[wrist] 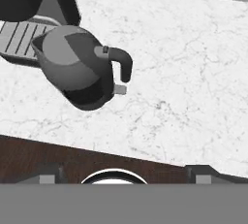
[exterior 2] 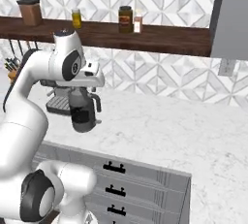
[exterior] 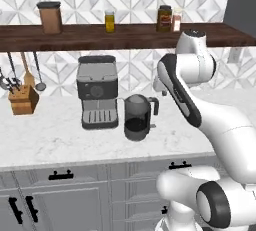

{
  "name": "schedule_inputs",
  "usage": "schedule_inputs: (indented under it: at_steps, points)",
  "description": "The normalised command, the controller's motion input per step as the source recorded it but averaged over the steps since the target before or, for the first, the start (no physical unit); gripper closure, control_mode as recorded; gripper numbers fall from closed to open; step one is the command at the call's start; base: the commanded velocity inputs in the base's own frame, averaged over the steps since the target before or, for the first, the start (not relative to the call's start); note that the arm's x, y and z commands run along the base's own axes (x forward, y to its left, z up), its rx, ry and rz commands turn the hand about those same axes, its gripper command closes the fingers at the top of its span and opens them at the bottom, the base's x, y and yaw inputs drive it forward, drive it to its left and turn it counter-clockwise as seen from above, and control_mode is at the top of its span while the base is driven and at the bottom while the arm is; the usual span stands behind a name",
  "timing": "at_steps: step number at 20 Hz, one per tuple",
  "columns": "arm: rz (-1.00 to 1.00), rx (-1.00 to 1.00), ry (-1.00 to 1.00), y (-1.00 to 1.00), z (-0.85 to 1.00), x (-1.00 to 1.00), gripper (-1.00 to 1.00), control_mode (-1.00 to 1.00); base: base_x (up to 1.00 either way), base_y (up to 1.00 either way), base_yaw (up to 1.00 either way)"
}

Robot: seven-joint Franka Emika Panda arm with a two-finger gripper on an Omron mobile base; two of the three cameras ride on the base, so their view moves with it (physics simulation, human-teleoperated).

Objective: Navigate to the stand mixer.

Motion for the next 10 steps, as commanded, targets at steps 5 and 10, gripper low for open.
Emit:
schedule_inputs:
  at_steps: [5,10]
  points:
    - [0.0,0.0,0.0,0.0,0.0,0.0,-1.0,1.0,-0.08,0.97,0.54]
    - [0.0,0.0,0.0,0.0,0.0,0.0,-1.0,1.0,0.1,0.76,0.63]
